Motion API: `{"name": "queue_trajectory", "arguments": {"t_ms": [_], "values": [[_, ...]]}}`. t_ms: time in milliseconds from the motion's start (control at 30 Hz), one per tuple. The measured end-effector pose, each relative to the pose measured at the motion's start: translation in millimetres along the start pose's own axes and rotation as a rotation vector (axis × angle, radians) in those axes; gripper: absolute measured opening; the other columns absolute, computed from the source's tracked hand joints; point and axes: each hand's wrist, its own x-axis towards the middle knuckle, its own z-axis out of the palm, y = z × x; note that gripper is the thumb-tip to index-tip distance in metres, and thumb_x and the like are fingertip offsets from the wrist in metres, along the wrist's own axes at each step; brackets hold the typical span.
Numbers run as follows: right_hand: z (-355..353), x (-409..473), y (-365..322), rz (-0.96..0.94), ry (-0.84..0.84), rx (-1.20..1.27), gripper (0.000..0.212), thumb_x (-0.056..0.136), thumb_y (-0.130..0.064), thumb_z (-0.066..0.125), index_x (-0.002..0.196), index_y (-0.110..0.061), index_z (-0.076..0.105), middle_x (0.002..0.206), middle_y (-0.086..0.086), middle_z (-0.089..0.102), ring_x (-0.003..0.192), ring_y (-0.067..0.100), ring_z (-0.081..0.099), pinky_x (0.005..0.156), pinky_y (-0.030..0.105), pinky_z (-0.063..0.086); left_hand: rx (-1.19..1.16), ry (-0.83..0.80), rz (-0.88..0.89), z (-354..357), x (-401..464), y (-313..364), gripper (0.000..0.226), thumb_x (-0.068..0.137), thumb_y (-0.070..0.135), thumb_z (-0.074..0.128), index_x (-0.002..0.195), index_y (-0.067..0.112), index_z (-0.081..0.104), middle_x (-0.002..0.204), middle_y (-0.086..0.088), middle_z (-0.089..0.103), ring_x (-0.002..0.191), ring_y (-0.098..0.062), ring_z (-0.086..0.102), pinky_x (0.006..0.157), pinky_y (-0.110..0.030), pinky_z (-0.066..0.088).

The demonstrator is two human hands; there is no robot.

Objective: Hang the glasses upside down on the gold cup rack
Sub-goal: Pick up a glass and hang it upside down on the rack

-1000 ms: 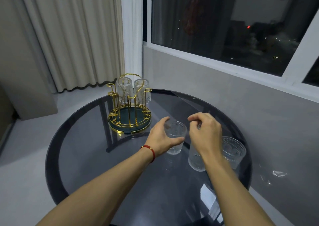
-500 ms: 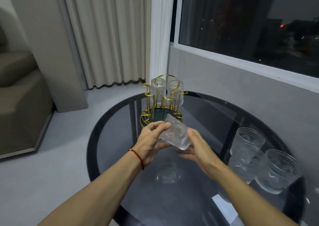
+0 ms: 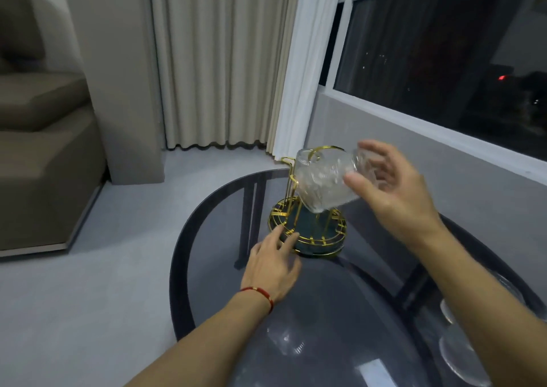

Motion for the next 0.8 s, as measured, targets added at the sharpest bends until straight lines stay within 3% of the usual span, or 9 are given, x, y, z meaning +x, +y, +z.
{"name": "queue_trajectory", "arguments": {"t_ms": [133, 233, 567, 800], "values": [[35.0, 68.4, -15.4, -0.043, 0.033, -0.107, 0.061, 0.088, -0.048, 0.074, 0.144, -0.028, 0.058, 0.133, -0.001, 0.067, 0.119, 0.016, 0.064, 0.096, 0.035, 0.058, 0.084, 0.000, 0.015, 2.1, 0.7, 0.0, 0.056, 0.099, 0.046, 0.042, 0.153, 0.035, 0.031, 0.167, -0.005, 0.025, 0.145, -0.029, 0.035, 0.119, -0.048, 0.028], [62.4, 104.9, -19.0, -0.060, -0.049, -0.252, 0.066, 0.090, -0.050, 0.071, 0.147, -0.021, 0.056, 0.145, 0.002, 0.064, 0.132, 0.021, 0.059, 0.108, 0.046, 0.052, 0.097, 0.013, 0.015, 4.3, 1.8, 1.4, 0.056, 0.099, 0.045, 0.041, 0.152, 0.033, 0.033, 0.165, -0.006, 0.028, 0.141, -0.028, 0.041, 0.117, -0.047, 0.031], [101.7, 150.8, 8.6, -0.036, -0.123, -0.593, 0.068, 0.087, -0.059, 0.061, 0.147, -0.026, 0.054, 0.144, 0.006, 0.064, 0.130, 0.030, 0.061, 0.096, 0.048, 0.050, 0.126, 0.024, 0.014, 8.0, 4.8, -0.3, 0.056, 0.096, 0.045, 0.041, 0.150, 0.032, 0.035, 0.162, -0.005, 0.031, 0.137, -0.028, 0.043, 0.116, -0.048, 0.031], [113.0, 156.3, 31.5, 0.038, -0.285, -0.710, 0.066, 0.093, -0.054, 0.062, 0.149, -0.021, 0.053, 0.138, 0.007, 0.068, 0.120, 0.032, 0.065, 0.102, 0.048, 0.051, 0.121, 0.036, 0.009, 11.6, 5.6, -2.4, 0.055, 0.097, 0.046, 0.039, 0.149, 0.031, 0.035, 0.160, -0.004, 0.031, 0.137, -0.027, 0.043, 0.116, -0.049, 0.031]]}}
